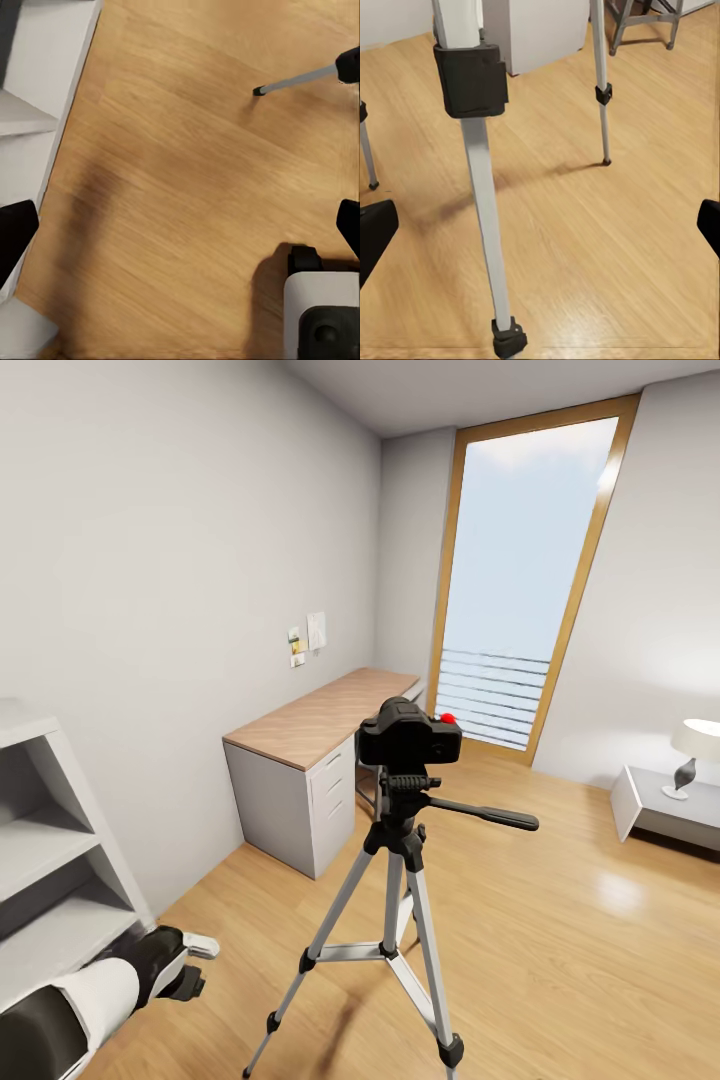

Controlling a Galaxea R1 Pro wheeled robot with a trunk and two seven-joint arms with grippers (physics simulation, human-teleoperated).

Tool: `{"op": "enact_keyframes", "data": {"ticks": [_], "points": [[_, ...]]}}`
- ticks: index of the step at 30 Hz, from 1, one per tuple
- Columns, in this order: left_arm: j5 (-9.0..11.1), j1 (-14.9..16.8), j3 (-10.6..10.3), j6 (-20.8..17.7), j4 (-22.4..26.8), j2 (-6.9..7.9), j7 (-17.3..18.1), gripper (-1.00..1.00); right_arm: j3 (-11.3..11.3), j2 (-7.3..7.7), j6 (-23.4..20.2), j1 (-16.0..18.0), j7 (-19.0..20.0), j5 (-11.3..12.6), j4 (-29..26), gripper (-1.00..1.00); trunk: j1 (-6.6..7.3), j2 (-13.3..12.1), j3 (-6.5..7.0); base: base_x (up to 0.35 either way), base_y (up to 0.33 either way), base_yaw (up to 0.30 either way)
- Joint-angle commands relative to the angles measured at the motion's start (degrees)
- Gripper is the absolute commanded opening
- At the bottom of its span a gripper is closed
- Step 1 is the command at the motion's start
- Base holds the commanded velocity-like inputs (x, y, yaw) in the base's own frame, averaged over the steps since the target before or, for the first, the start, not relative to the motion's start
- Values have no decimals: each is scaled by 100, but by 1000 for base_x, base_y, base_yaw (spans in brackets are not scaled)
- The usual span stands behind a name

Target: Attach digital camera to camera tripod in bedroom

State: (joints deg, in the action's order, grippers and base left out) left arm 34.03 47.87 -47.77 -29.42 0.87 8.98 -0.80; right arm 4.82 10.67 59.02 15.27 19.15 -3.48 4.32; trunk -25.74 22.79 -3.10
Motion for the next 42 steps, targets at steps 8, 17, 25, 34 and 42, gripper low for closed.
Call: {"op": "enact_keyframes", "data": {"ticks": [8,17,25,34,42], "points": [[66,-839,-44,-68,2,11,-7,100,36,203,-1277,-368,-648,-21,33,100,-4,13,-12,0,0,0],[68,-2018,-40,-65,-7,6,-4,100,22,213,-4167,-503,-1933,-21,34,100,-4,13,-12,0,0,0],[69,-3155,-32,-56,-5,-305,1,100,4,61,-4472,-1025,-2030,-3,34,100,-4,13,-12,0,0,0],[81,-3641,-28,-17,0,-752,1,100,-733,-83,-4514,-1293,-2084,758,31,100,-4,13,-12,0,0,0],[1720,-3653,218,18,9,-854,2,100,-1426,-115,-4514,-1298,-2083,1513,25,100,-4,13,-12,0,0,0]]}}
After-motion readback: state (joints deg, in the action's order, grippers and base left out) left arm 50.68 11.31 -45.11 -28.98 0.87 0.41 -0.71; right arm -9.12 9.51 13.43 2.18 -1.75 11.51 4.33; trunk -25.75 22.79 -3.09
